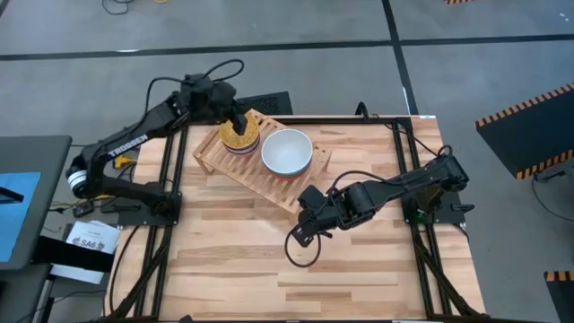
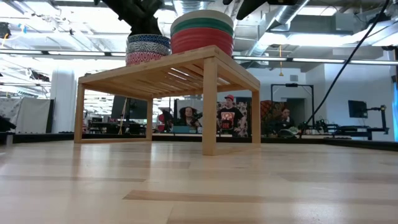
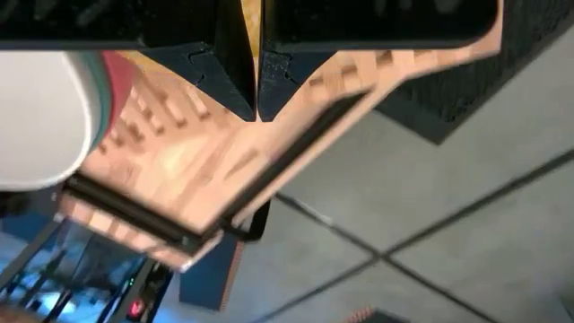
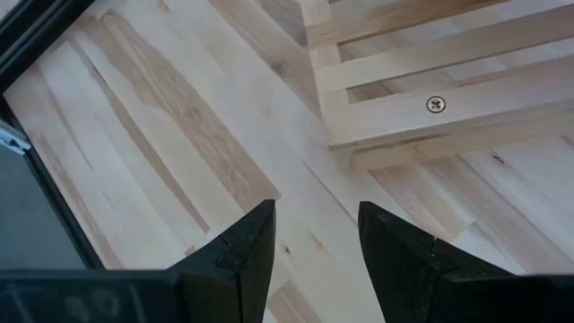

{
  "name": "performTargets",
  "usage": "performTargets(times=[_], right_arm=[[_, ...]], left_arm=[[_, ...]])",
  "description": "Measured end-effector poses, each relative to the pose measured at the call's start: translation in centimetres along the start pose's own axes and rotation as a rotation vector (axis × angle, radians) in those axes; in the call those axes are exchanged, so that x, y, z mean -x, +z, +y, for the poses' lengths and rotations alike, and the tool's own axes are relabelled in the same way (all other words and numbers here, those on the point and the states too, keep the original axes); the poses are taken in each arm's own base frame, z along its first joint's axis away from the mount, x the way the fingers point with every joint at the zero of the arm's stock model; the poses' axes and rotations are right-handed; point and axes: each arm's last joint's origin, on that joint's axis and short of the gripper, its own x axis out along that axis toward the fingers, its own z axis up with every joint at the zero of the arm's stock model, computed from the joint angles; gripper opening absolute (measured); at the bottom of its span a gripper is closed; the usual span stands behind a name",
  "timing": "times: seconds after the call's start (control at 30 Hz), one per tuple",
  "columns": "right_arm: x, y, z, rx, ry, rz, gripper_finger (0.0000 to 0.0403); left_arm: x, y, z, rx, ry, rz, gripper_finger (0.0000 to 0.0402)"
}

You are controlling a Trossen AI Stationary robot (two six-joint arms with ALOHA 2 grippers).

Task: Place and stack bowls onto a shelf
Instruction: Stack the yellow bowl on the top of red bowl on the shelf, then return to Home Position

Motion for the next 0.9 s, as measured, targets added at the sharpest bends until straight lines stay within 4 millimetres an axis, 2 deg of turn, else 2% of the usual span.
performTargets(times=[0.4, 0.67, 0.8, 0.9], right_arm=[[0.0, 0.0, 0.0, 0.0, 0.001, 0.001, 0.0186], [0.1, -0.1, 0.0, 0.044, -0.002, 0.004, 0.0186], [1.9, 0.0, -0.9, 0.099, -0.006, 0.004, 0.0186], [3.7, -0.4, -2.1, 0.143, -0.083, -0.008, 0.0186]], left_arm=[[-0.2, -0.6, 0.0, 0.001, 0.026, 0.056, 0.0], [0.0, -0.3, -0.1, 0.007, 0.022, 0.023, 0.0], [1.6, 0.8, -0.4, 0.012, -0.011, -0.076, 0.0], [2.9, 1.1, -1.7, 0.01, -0.07, -0.118, 0.0]])
